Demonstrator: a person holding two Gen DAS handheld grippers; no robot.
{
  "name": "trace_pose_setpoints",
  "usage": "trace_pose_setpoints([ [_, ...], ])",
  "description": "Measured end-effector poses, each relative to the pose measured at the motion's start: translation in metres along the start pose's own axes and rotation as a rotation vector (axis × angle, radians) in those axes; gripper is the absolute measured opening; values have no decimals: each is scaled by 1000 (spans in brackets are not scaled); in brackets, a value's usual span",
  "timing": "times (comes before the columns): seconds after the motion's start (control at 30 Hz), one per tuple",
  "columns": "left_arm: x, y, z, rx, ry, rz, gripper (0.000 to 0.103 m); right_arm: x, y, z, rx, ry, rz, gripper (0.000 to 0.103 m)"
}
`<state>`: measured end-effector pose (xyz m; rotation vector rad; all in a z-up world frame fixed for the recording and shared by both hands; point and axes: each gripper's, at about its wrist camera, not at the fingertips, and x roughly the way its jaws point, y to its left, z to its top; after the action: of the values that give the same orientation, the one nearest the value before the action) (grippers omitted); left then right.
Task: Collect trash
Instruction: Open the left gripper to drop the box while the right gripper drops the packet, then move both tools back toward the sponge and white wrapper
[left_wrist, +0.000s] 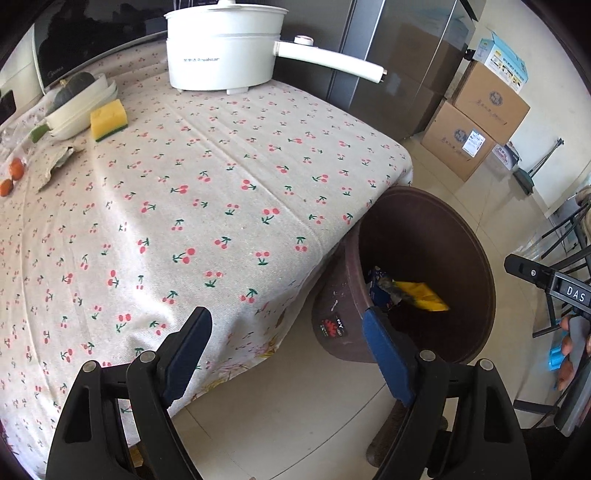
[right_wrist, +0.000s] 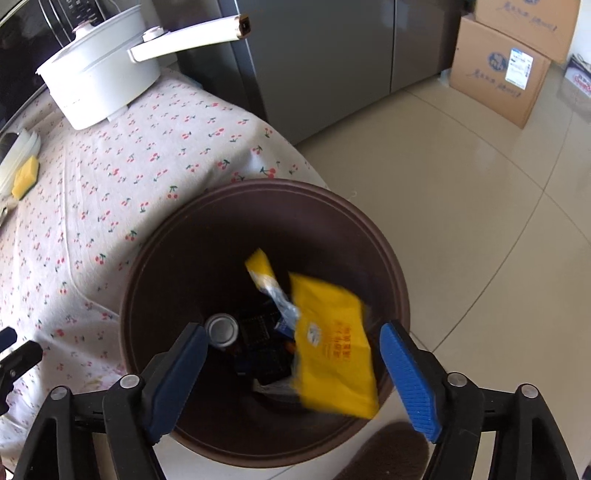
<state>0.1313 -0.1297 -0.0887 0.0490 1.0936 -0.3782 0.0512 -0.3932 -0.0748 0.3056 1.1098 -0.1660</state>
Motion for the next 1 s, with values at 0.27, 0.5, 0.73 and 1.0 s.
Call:
trace_pose_setpoints([
  [0.27,-11,21,-4,-9,-8,45,90,-1,19,3,-20,-3,13,86],
  [0.5,-28,52,-10,-38,-42,144,103,-2,52,6,-75,-21,16,91],
  [0.73,-42,91,-17,-85,-50,214,103,2,97,9,-149,-29,18,101],
  [1.0,-57,151,-6,-167,-79,280,103,18,162,11,-294,-4,31,101],
])
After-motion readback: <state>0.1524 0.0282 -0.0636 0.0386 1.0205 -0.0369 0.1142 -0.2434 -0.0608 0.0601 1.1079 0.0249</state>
